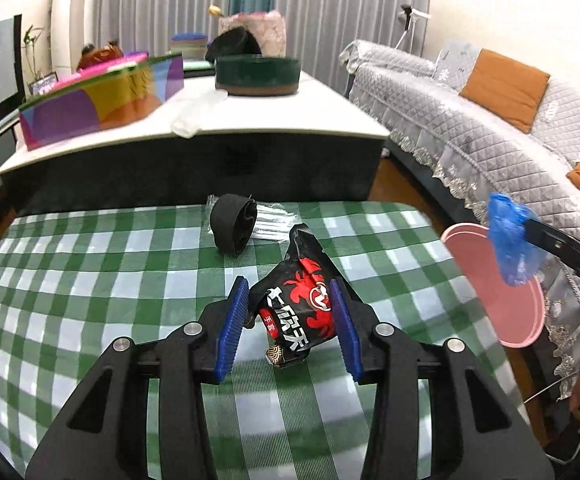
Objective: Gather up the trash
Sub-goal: 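Carry the blue bag and snack packet in both tools over the pink bin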
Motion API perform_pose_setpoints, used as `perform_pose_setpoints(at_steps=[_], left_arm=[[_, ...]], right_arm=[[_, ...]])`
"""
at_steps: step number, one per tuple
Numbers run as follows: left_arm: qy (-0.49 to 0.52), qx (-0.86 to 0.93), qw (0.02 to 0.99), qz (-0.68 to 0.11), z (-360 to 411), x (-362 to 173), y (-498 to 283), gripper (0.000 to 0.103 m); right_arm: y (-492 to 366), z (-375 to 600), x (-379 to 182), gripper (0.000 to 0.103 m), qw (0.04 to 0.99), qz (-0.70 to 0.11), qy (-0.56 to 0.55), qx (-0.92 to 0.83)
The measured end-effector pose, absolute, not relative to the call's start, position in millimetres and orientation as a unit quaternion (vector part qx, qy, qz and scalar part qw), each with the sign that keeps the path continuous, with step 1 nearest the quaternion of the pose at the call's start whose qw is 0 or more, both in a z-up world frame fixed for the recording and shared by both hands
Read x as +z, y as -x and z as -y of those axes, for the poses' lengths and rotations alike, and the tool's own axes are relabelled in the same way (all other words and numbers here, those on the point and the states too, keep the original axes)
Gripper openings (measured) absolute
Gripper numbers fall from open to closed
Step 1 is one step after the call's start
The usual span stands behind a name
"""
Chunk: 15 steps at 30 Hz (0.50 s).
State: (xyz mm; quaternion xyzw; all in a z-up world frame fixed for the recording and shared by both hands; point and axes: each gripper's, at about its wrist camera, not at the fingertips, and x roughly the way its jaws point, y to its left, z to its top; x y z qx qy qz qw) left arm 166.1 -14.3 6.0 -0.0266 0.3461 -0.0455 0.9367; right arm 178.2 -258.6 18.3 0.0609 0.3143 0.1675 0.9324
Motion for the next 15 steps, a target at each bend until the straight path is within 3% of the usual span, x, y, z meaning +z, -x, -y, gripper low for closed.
perform_pose_setpoints(at_steps=[15], left_arm=[[0.024, -0.06, 0.952, -0.298, 11, 31, -115, 0.041]], right_arm=[[-140, 263, 31, 0.002, 0.945, -0.294, -0.024, 0.144]])
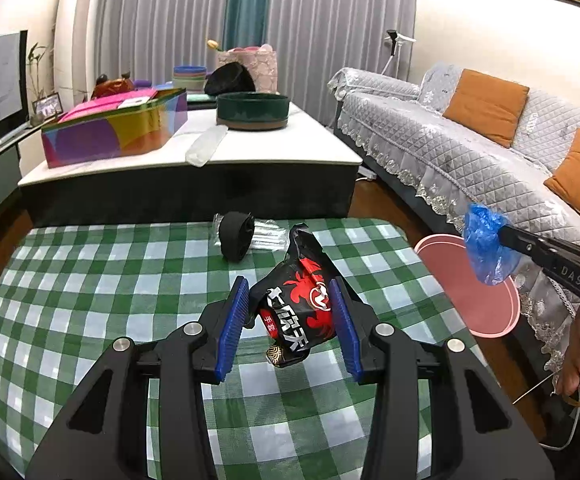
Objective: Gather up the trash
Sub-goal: 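Carry the blue bag and snack packet in both tools over the pink bin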
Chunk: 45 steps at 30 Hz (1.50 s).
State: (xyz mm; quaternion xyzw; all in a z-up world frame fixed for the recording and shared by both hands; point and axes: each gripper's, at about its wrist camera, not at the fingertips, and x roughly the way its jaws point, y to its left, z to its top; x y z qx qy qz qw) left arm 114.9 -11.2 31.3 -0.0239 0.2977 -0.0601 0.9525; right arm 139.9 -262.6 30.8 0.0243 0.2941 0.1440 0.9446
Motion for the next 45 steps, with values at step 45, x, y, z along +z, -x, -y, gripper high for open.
perform_pose_setpoints(at_steps=[45], left_arm=[[0.013, -0.111, 0.949, -0.296, 53, 36, -124, 0.041]], right_arm=[[-150, 313, 62, 0.002, 0.961, -0.261, -0.039, 0.081]])
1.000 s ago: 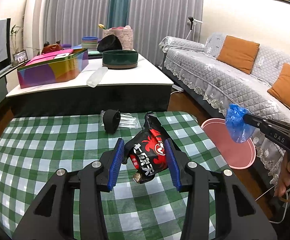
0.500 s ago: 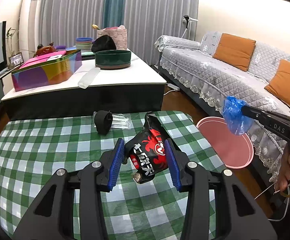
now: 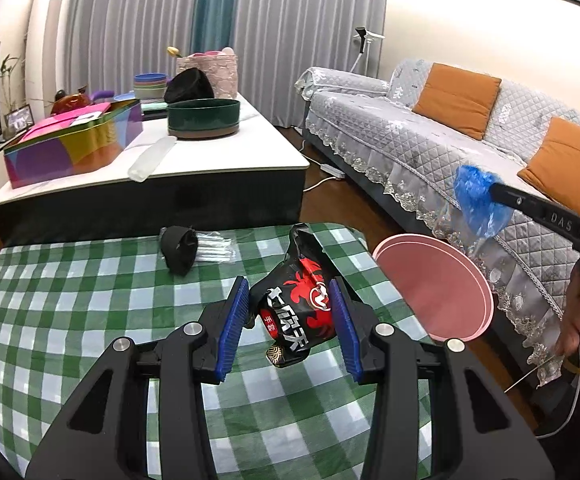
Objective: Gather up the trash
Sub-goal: 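Carry the blue bag and snack packet in both tools over the pink bin, then open both tools to drop the blue bag and snack packet into the bin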
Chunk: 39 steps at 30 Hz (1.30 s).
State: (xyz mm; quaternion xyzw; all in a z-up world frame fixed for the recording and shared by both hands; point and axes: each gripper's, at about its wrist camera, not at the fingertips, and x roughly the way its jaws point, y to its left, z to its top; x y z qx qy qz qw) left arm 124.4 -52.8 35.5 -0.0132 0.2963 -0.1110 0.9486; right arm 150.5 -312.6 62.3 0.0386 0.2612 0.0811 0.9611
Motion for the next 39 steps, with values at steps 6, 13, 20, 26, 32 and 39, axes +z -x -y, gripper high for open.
perform_pose_setpoints(at_steps=[6, 13, 20, 26, 32, 39], left_arm=[[0.003, -0.126, 0.948, -0.293, 74, 40, -134, 0.041], [-0.014, -0.154, 0.946, -0.283, 110, 51, -148, 0.041], [-0.024, -0.191, 0.943, -0.273, 150, 59, -164, 0.041], [-0.028, -0.211, 0.936, -0.279, 179, 54, -182, 0.041], [-0.043, -0.228, 0.93, -0.285, 208, 44, -199, 0.041], [-0.052, -0.239, 0.924, -0.294, 228, 34, -209, 0.042]], right_arm=[[-155, 337, 70, 0.002, 0.963, -0.259, -0.045, 0.056], [-161, 370, 82, 0.002, 0.968, -0.247, -0.041, 0.019], [-169, 399, 86, 0.002, 0.968, -0.246, -0.048, -0.008], [-176, 412, 82, 0.002, 0.964, -0.257, -0.059, -0.015], [-183, 418, 73, 0.002, 0.96, -0.271, -0.061, -0.019], [-191, 424, 64, 0.002, 0.956, -0.283, -0.074, -0.018]])
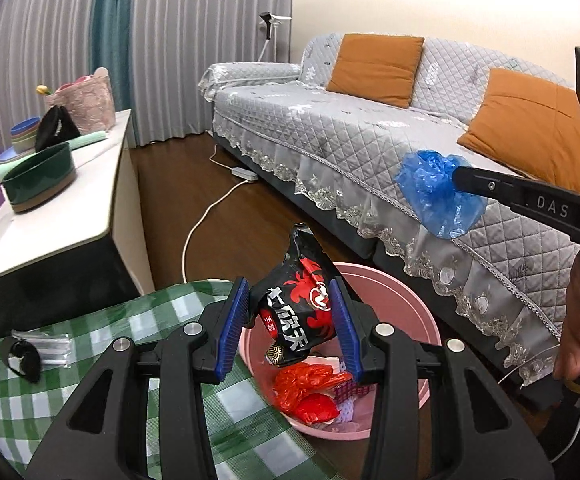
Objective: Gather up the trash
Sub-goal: 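Open both tools to drop the blue bag and snack packet into the bin, then move both open tools back over the black roll and clear plastic tube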
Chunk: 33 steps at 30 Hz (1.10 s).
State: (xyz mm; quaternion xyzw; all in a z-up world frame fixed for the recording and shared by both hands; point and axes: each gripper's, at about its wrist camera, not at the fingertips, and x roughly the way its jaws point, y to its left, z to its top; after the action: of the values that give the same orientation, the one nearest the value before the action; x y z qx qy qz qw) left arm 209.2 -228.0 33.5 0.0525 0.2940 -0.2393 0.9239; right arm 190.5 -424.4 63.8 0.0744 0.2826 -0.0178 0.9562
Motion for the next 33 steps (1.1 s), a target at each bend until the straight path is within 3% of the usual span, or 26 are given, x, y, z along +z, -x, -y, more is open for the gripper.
perform_pose_setpoints(at_steps=[9, 10, 11, 13, 25, 33], left_arm=[[-0.055, -0.258, 0.914, -0.307, 237, 26, -216, 0.046], [-0.059, -0.259, 0.911, -0.315, 237, 23, -218, 0.05], [-0.061, -0.257, 0.91, -0.319, 237, 22, -219, 0.06], [-0.056, -0.253, 0.91, -0.322, 232, 17, -217, 0.061], [-0.041, -0.226, 0.92, -0.318, 172, 24, -184, 0.06], [-0.031, -0.181, 0.935, -0.304, 86, 43, -154, 0.046]], right_arm=[[-194, 424, 60, 0.006, 0.955, -0.286, -0.08, -0.011], [-195, 424, 60, 0.017, 0.954, -0.288, -0.082, -0.01], [-196, 424, 59, 0.042, 0.954, -0.29, -0.082, -0.011], [-195, 426, 57, 0.065, 0.954, -0.288, -0.084, -0.022], [-194, 410, 61, 0.065, 0.957, -0.274, -0.091, -0.003], [-188, 370, 69, 0.063, 0.962, -0.257, -0.079, 0.043]])
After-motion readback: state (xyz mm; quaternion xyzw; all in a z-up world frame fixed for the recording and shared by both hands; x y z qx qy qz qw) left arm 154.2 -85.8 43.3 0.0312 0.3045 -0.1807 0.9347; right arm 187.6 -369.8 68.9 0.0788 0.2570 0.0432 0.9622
